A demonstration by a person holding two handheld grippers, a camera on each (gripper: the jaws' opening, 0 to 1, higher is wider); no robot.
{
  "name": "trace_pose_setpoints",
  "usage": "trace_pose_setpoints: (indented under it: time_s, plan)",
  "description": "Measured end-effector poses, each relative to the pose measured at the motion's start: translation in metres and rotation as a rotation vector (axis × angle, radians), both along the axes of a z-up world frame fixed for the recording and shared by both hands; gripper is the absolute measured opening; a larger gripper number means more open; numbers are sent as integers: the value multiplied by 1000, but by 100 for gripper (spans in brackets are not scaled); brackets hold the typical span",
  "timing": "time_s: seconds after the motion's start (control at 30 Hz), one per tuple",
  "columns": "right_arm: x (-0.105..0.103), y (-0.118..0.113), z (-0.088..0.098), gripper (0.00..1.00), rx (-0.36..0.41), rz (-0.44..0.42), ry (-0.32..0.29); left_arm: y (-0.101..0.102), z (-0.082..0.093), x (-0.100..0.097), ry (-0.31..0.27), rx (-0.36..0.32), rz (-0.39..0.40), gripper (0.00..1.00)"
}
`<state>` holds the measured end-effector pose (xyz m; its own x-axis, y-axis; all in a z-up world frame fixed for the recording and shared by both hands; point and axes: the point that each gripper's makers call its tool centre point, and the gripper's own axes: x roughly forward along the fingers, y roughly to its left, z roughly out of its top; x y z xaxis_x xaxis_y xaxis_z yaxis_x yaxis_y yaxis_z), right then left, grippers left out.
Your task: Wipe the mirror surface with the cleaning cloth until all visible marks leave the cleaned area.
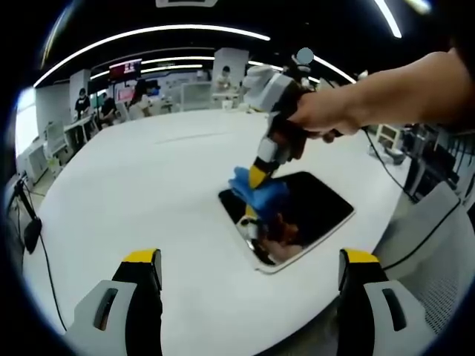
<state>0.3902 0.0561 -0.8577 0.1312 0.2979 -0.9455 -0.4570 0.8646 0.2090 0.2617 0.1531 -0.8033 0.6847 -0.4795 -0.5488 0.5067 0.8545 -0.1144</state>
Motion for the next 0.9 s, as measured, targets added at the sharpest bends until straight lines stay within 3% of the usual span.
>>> trace_pose_setpoints:
  time_s: [0.9]
  plan:
    - [-41, -2, 3, 2, -7, 9, -9, 1, 2, 2, -19, 5, 8, 100]
